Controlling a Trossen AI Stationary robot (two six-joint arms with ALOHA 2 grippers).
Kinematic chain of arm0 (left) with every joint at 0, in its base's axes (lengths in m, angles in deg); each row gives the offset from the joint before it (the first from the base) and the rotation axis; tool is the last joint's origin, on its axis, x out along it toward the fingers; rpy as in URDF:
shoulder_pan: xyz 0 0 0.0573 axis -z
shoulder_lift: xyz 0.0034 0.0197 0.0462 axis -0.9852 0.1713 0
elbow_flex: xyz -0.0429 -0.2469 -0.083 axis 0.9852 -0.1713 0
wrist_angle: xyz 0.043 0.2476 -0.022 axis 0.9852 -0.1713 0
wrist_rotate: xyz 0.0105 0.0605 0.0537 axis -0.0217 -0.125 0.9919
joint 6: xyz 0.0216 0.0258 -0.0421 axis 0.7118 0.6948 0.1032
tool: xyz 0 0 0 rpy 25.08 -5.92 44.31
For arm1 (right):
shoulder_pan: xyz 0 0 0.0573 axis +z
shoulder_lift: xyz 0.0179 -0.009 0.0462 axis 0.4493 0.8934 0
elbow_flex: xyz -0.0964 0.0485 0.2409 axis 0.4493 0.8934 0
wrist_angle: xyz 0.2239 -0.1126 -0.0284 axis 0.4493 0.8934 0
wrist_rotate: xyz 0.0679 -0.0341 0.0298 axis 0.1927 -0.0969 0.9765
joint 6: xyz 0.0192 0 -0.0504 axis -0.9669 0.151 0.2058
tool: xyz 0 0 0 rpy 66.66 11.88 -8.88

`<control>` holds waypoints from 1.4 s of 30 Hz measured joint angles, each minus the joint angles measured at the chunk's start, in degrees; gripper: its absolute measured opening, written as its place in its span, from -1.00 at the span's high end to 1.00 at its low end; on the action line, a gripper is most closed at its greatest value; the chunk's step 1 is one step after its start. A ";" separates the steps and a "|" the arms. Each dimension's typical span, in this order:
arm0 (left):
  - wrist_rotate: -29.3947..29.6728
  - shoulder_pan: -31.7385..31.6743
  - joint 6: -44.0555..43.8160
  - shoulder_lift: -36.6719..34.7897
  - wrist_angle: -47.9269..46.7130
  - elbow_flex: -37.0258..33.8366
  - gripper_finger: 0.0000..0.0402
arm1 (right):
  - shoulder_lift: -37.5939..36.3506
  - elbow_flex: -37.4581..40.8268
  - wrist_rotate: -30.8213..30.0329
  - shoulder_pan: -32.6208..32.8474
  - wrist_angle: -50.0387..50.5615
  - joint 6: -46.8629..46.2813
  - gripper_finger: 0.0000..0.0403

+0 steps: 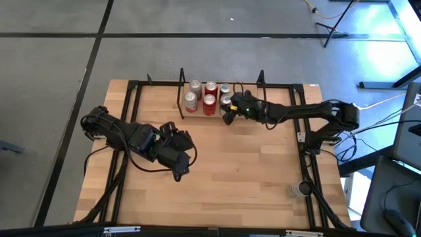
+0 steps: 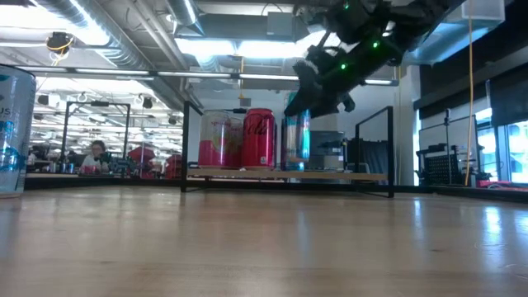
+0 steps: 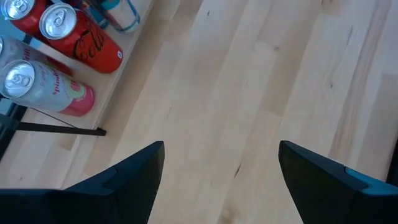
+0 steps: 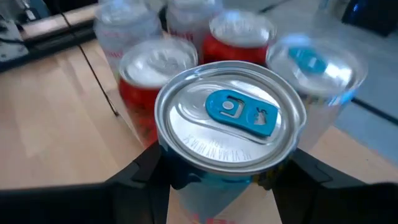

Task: Place canned beverage on shelf
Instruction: Put the blue soda can on the shelf aligned with the other blue soda can, then put the left white soda can on the shelf

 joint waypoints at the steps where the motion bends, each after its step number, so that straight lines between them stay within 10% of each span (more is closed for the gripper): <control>1: 0.00 -0.02 0.02 0.01 0.08 0.00 -0.51 | 0.69 0.01 -0.04 -0.02 -0.05 -0.38 0.05; 17: 1.41 -0.02 0.09 0.02 0.09 0.00 -0.51 | 4.14 0.00 -3.86 -0.12 -2.80 -0.83 -0.01; 29: 1.33 -0.02 -0.02 0.02 0.12 0.00 -0.51 | 3.59 0.02 -3.57 -0.04 -2.34 0.55 -0.48; 42: -12.67 -4.07 -1.22 -1.73 -2.55 1.76 -0.51 | -19.60 0.02 9.49 0.02 19.96 6.47 -0.53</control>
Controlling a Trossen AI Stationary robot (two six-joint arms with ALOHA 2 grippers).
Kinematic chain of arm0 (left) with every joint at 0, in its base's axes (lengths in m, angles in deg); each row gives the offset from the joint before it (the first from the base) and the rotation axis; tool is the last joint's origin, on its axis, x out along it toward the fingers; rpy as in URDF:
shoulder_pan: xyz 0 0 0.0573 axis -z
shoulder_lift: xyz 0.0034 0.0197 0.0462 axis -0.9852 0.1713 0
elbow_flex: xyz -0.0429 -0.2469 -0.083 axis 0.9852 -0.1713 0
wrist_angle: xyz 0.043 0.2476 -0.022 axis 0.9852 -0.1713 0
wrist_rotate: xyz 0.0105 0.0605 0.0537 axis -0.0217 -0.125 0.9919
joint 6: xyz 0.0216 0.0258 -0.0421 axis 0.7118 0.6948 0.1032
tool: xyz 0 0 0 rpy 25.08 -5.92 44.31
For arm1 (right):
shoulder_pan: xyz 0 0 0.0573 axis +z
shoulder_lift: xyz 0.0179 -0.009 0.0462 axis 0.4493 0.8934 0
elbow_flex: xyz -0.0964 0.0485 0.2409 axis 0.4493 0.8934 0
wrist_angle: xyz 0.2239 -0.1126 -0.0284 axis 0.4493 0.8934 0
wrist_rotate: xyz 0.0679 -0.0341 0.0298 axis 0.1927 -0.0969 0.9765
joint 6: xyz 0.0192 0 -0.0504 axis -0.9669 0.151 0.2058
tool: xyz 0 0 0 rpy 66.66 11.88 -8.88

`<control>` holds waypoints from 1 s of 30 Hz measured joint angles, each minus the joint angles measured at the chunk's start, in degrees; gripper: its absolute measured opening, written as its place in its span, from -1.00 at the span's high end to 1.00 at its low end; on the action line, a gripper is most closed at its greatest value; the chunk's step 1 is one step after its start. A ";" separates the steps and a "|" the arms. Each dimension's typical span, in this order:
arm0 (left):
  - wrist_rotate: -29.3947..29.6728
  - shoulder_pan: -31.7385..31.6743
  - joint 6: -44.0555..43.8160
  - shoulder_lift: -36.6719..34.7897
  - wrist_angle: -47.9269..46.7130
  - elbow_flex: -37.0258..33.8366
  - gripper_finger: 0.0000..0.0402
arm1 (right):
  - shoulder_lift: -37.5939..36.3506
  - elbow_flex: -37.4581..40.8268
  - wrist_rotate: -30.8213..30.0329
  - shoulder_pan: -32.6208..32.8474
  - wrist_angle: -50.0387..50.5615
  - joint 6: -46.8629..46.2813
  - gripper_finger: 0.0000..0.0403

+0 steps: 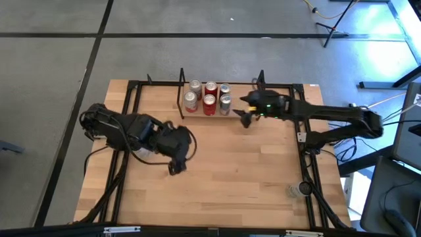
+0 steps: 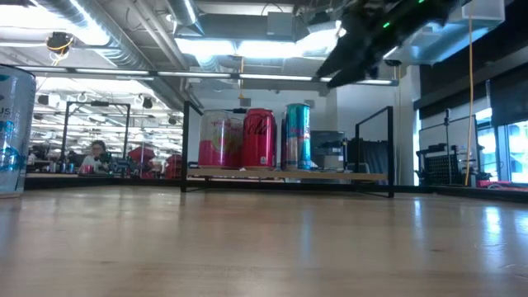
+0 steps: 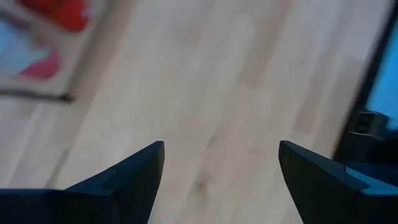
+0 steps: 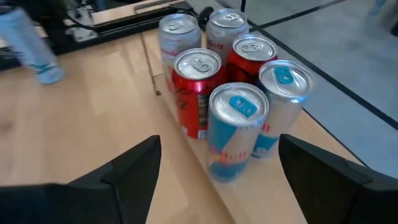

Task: Place canned beverage on shelf
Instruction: Put the left white soda can on the shelf

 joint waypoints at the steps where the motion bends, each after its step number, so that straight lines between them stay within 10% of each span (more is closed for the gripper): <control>1: 0.61 -0.43 -1.41 -0.57 -1.90 0.01 -0.51 | -1.78 0.00 0.91 0.00 1.59 -0.02 -0.53; 16: -5.40 -3.79 -14.94 -25.73 -1.10 -25.50 -0.51 | -10.97 0.04 7.55 0.02 17.12 -1.52 -0.53; 30: -12.81 -7.19 -13.61 -27.38 -2.50 -41.08 -0.51 | -10.93 0.04 6.88 -0.02 17.36 -1.41 -0.53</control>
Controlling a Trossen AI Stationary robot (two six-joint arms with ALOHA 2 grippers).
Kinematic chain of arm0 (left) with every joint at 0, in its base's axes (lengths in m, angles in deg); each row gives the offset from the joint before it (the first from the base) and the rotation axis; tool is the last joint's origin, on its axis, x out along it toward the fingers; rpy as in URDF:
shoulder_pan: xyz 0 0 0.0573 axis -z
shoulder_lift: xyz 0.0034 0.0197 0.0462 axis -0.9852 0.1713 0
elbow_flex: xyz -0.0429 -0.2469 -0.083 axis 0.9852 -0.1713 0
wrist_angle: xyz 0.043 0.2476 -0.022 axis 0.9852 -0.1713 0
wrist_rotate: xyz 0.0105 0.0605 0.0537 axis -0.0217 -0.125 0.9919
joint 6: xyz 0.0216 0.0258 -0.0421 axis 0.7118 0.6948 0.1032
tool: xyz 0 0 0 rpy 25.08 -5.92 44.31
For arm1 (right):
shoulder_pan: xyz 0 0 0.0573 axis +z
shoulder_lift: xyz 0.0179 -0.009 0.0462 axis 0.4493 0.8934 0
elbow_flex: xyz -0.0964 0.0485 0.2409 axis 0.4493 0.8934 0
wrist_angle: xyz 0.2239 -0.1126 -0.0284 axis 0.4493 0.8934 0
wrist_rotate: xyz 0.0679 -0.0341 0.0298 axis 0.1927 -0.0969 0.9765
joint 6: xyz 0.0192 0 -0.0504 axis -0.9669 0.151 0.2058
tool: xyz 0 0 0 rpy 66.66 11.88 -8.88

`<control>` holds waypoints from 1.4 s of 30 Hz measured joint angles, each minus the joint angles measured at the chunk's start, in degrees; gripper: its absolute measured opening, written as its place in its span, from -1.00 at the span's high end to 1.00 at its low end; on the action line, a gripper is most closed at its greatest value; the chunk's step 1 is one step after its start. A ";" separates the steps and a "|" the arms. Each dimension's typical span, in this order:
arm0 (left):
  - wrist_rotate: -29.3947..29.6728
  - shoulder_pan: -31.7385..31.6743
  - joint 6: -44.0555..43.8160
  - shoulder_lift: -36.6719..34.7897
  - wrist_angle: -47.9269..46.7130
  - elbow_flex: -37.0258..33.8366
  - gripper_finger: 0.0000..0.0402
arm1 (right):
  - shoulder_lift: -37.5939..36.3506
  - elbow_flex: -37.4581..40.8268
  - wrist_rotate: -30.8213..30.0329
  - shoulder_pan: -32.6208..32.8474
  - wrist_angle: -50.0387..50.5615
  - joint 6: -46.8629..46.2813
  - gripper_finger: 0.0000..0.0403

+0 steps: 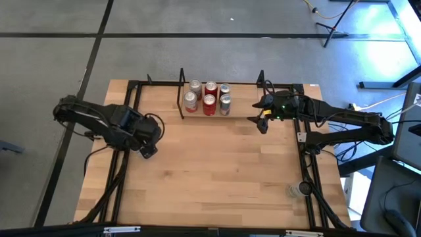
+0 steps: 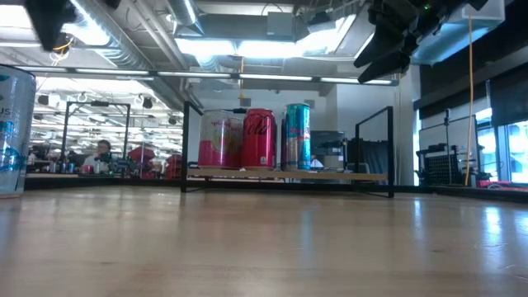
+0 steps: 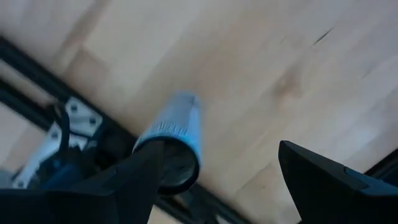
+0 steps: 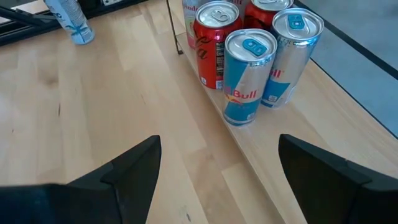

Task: Place canned beverage on shelf
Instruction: Put the left white soda can on the shelf

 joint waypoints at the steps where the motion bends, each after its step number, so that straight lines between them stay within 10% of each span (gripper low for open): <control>1: -1.19 -0.40 -0.28 -0.34 0.00 -1.35 -0.51 | -0.01 0.00 0.00 0.00 0.03 0.12 -0.53; 20: -4.14 -3.71 -1.63 -3.19 0.02 -6.36 -0.51 | 0.05 0.00 -2.06 0.00 -2.12 0.36 -0.53; 31: -1.19 -3.69 -1.47 -3.19 0.03 -6.57 -0.97 | 0.05 0.00 -1.95 0.00 -2.42 -0.11 -0.53; 42: -10.32 -1.70 -2.04 -3.17 -0.02 -17.36 -0.99 | 0.07 0.00 -1.90 0.00 -2.40 -0.14 -0.53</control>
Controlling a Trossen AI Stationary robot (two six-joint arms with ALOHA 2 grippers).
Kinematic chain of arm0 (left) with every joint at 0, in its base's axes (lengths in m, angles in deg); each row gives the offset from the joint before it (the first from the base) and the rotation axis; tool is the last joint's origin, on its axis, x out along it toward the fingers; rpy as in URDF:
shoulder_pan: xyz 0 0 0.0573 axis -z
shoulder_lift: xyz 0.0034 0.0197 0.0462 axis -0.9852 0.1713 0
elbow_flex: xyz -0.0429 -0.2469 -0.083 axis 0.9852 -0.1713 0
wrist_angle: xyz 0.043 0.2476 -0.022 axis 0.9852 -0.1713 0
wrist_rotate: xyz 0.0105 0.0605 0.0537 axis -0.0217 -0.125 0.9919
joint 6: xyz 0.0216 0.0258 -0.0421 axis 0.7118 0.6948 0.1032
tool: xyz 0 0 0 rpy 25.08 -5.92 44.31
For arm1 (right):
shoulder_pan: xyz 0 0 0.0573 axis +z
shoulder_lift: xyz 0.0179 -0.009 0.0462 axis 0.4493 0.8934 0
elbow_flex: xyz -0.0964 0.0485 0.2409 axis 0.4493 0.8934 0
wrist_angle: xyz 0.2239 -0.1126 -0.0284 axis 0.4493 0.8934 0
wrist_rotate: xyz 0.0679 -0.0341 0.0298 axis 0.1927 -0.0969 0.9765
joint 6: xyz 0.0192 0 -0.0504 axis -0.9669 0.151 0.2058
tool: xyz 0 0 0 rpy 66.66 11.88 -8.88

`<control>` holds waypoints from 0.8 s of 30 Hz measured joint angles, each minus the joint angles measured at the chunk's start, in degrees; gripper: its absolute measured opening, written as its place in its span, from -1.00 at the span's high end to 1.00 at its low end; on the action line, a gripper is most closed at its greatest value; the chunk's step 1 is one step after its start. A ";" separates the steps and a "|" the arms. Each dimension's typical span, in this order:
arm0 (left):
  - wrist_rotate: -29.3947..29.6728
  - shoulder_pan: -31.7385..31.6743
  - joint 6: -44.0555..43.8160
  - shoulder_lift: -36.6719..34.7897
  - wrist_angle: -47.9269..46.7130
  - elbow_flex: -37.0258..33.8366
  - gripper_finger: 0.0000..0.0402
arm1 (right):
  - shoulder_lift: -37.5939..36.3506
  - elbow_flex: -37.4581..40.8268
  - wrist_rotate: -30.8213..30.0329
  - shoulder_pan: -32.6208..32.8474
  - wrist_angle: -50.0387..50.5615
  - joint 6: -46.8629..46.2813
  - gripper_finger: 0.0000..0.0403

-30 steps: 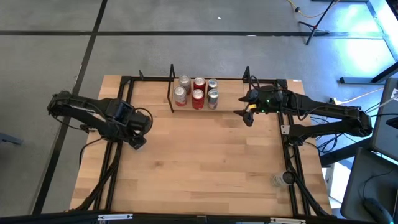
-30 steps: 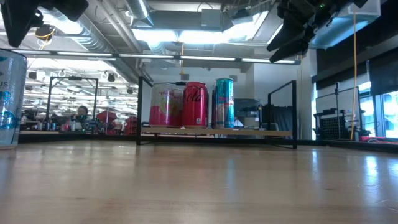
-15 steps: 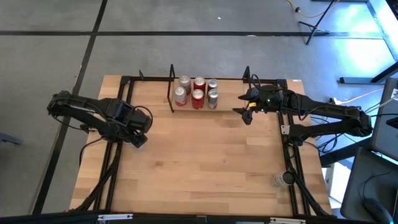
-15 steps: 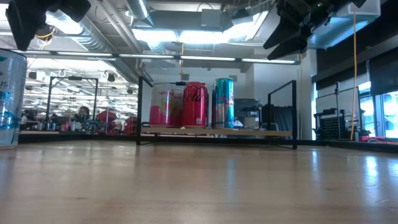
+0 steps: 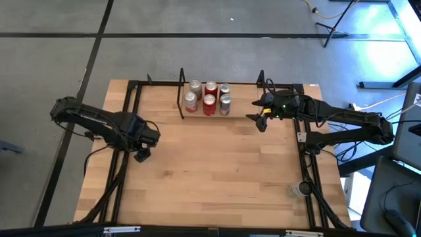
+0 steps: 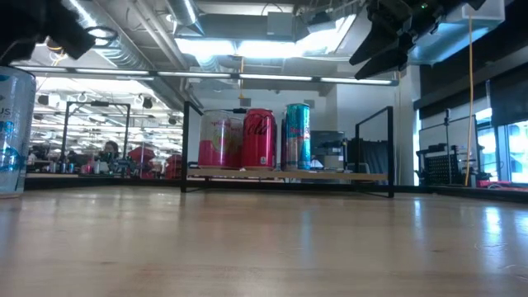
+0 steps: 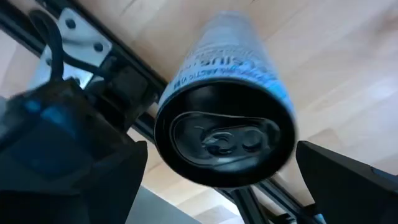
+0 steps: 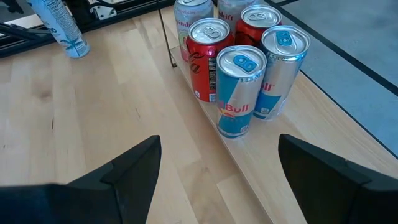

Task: Place canned beverage on shelf
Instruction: Put the left white soda can on the shelf

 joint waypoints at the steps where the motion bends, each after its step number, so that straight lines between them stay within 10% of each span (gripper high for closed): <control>1: -0.26 0.29 -0.55 0.00 0.32 -0.70 -0.99 | -0.01 0.00 -0.02 0.00 0.00 0.00 -0.53; 14: 2.48 0.59 -0.44 0.00 5.52 -2.51 -0.91 | -0.02 0.00 -0.09 0.00 -0.16 0.01 -0.53; 24: 1.65 0.59 0.60 -0.04 6.05 -2.47 -0.25 | 0.00 0.00 1.06 0.04 0.10 0.02 -0.53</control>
